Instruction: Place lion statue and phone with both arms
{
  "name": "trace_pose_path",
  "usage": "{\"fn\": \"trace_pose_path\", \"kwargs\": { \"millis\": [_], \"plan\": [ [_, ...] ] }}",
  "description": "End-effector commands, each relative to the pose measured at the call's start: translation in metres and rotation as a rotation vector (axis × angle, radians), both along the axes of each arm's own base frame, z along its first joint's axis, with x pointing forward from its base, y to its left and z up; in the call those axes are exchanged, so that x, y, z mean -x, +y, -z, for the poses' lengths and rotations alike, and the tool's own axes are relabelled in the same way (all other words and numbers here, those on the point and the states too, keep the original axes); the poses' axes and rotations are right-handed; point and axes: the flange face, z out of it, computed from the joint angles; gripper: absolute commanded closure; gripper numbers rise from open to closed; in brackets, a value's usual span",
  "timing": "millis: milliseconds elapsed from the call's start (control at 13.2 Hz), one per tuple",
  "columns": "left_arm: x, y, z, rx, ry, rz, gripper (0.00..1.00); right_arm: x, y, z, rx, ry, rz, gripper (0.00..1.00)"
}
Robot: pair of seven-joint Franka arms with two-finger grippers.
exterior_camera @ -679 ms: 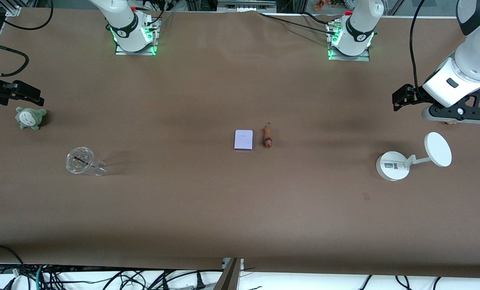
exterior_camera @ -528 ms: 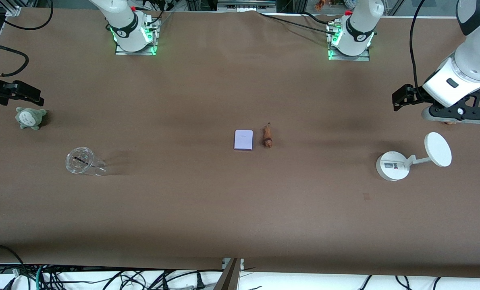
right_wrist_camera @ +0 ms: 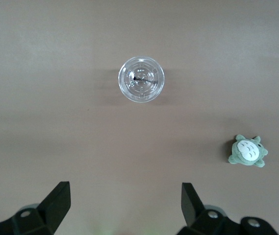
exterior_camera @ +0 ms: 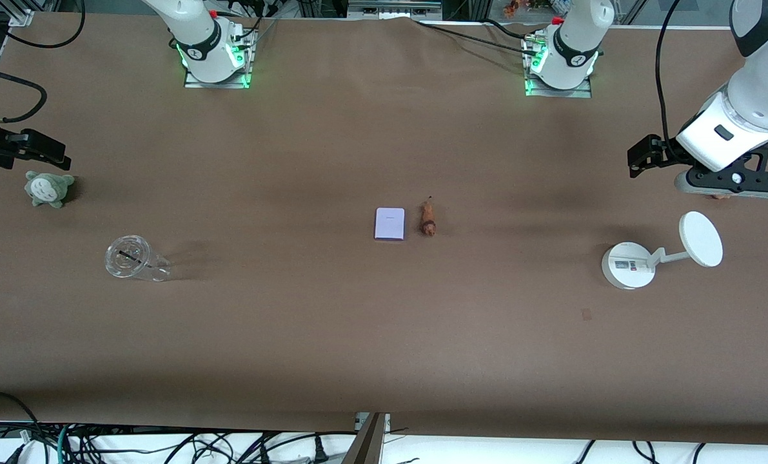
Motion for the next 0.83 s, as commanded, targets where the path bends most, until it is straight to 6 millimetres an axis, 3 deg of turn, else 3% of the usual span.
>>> {"fn": "trace_pose_path", "kwargs": {
  "millis": [0,302,528,755],
  "plan": [
    [0.001,-0.002,-0.007,0.023,0.006,-0.011,0.00,-0.003,0.001,-0.005,0.003,-0.007,0.004,0.00],
    [-0.004,-0.003,0.008,0.024,0.036,-0.008,0.00,-0.004,0.004,-0.005,0.003,-0.008,0.001,0.00],
    [-0.008,-0.010,0.035,0.029,0.124,0.002,0.00,-0.006,0.000,-0.006,0.004,-0.029,0.006,0.00],
    [-0.012,-0.043,0.074,0.083,0.212,0.035,0.00,-0.009,-0.005,-0.006,0.007,-0.048,0.012,0.00]
  ]
}}
